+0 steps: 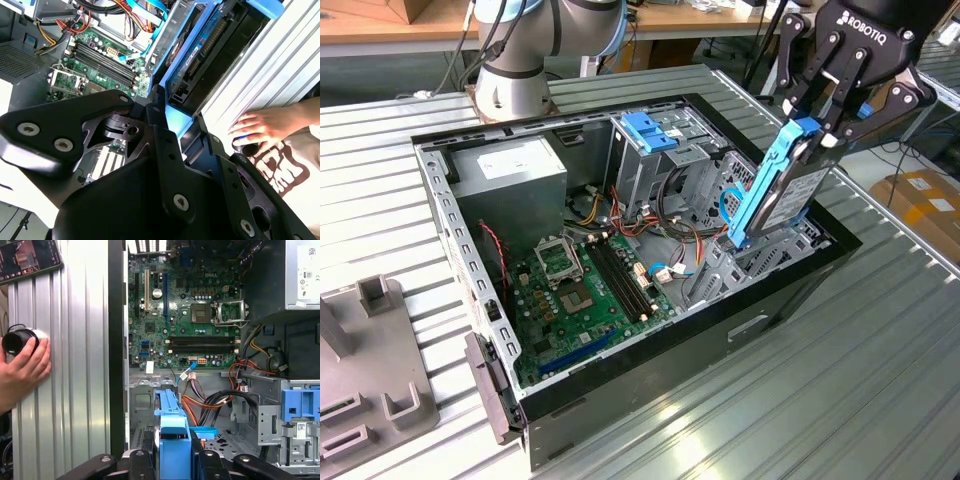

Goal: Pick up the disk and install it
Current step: 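Pick up the disk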

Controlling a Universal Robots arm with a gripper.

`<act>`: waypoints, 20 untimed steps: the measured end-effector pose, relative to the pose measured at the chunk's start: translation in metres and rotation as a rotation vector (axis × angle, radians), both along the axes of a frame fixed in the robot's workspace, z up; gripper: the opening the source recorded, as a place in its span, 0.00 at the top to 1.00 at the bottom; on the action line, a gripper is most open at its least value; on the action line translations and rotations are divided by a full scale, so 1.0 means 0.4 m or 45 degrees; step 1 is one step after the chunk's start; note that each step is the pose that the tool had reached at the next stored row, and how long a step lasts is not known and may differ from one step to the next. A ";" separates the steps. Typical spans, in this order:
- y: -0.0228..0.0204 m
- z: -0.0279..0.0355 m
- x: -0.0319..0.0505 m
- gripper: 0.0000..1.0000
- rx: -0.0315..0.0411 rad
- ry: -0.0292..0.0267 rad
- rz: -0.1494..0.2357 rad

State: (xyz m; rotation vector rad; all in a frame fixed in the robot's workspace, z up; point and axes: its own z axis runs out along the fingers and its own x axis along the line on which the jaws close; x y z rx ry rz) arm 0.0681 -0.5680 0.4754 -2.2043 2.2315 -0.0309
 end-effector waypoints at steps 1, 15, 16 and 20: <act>0.000 -0.001 0.000 0.64 0.0000 0.0000 0.000; 0.002 -0.016 -0.001 0.64 0.0001 0.0000 -0.003; 0.002 -0.016 -0.001 0.64 0.0000 0.0000 -0.004; 0.006 -0.016 -0.001 0.64 0.0002 0.0000 -0.004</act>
